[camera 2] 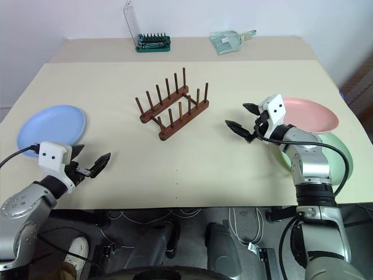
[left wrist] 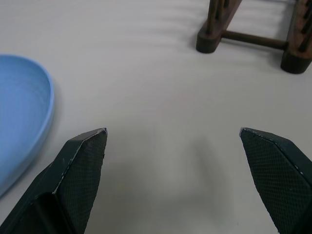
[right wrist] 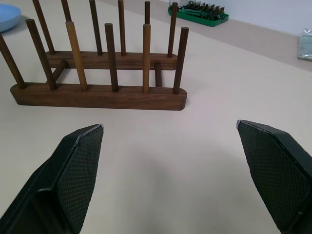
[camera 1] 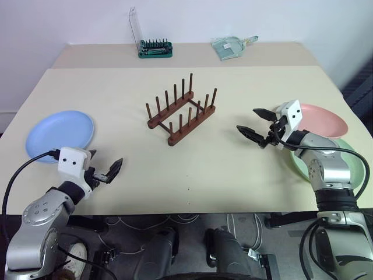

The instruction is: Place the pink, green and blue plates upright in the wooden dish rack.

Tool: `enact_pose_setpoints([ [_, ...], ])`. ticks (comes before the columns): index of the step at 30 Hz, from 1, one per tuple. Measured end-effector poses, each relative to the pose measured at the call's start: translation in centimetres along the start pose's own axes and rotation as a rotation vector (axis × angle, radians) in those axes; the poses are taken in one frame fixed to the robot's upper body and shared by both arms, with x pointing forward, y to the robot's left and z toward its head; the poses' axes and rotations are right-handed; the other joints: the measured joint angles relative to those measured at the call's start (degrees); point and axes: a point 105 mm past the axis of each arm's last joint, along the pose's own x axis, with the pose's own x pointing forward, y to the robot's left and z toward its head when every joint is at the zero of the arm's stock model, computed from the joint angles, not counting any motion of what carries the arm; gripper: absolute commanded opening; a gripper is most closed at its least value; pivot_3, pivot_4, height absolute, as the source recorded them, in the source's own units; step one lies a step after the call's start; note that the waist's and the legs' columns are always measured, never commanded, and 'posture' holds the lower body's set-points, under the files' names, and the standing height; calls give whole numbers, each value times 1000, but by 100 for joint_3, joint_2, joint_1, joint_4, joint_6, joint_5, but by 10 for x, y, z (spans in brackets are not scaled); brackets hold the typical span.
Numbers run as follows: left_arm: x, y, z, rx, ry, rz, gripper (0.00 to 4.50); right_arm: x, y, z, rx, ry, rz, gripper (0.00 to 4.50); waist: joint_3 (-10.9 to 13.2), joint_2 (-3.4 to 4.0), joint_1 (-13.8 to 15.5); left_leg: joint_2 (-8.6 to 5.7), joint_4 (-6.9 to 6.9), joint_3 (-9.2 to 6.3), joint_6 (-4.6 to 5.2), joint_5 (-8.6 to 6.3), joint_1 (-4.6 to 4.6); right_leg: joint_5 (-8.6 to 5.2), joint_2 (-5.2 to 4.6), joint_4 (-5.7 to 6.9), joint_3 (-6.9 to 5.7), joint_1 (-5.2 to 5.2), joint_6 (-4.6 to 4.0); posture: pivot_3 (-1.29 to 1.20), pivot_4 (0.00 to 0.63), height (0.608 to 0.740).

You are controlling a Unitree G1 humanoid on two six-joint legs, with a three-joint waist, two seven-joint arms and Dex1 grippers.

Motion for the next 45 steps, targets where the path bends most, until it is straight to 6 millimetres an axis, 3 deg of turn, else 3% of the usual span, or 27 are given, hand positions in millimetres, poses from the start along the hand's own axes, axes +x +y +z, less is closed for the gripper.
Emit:
enact_pose_setpoints([
  [14, 6, -9, 4, 29, -4, -81, 4500, -20, 10, 3, 31, 22, 52, 4470, -1, -2, 15, 1, -1, 2, 1, -2, -2, -2, -1, -3, 0, 1, 1, 0, 150, 735],
  [17, 11, -19, 2, 27, 5, -136, 4500, -24, 16, -3, 56, 39, 57, 4470, -1, -1, 8, 0, 0, 3, 1, -2, -3, -2, -2, -5, 1, 0, 0, 0, 150, 735],
  [22, 21, -45, -5, 28, 34, -279, 4500, -26, 32, 3, 59, 24, 85, 4470, -1, -1, 5, 3, -1, 3, 1, -2, -2, -2, -1, -2, 2, -1, 0, 0, 150, 735],
  [28, 63, -76, -12, 66, 54, -384, 4500, -23, 60, 1, 88, 19, 126, 4470, -1, -2, 18, 0, 3, 3, 2, -2, -3, 0, -2, -4, 2, 0, 3, 0, 150, 735],
  [36, 113, -101, 2, 100, 4, -481, 4500, -29, 80, 1, 122, 17, 114, 4470, -6, 0, 30, -1, 7, 2, 3, -1, -2, 9, -1, 1, -2, 2, 21, 0, 150, 735],
  [39, 134, -121, 10, 142, -8, -558, 4500, -31, 94, -4, 154, 18, 115, 4470, -11, 6, 139, -2, 17, 3, 7, 1, -3, 10, -1, 0, -2, 6, 22, 0, 150, 735],
  [45, 143, -139, 12, 156, -38, -613, 1629, -34, 96, -5, 158, 18, 73, 4500, -12, 5, 152, -2, 17, 10, 21, 0, -2, 11, -3, -2, 2, 7, 28, 0, 150, 735],
])
